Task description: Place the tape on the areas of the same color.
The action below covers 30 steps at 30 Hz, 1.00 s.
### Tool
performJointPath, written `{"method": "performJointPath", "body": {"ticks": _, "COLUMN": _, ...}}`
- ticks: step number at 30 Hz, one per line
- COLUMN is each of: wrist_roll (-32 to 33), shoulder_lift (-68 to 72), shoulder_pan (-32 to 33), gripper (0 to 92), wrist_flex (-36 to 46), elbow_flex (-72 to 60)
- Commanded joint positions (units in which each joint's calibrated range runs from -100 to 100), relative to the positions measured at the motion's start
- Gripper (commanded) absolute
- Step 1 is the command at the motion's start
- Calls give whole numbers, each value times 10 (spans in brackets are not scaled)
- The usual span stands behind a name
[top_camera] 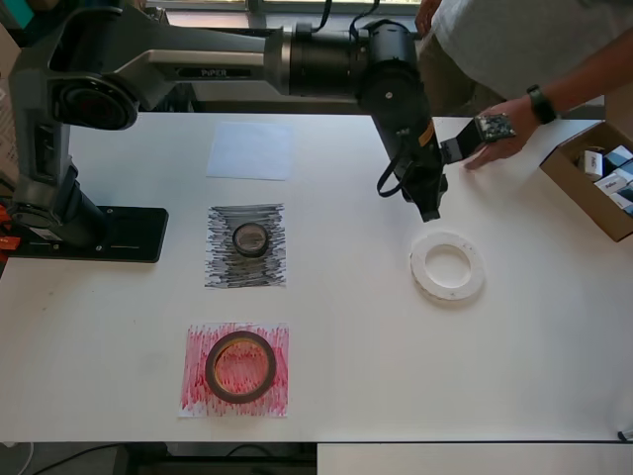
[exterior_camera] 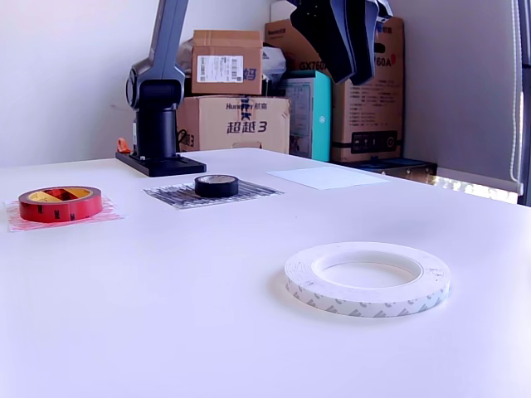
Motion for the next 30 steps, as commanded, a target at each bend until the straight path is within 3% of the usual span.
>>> {"method": "performJointPath", "body": {"ticks": 1, "wrist_roll": 38, "shoulder_lift": 47, "shoulder_pan": -6, "gripper": 266, "wrist_flex": -1, "elbow_flex": -68}}
{"method": "performJointPath", "body": {"ticks": 17, "wrist_roll": 140, "shoulder_lift": 140, "shoulder_pan": -34, "gripper": 269, "wrist_flex": -43, "elbow_flex": -74}}
{"method": "performJointPath", "body": {"ticks": 30, "wrist_roll": 136, "shoulder_lift": 185, "shoulder_pan": -40, "gripper": 270, "wrist_flex": -37, "elbow_flex": -65}}
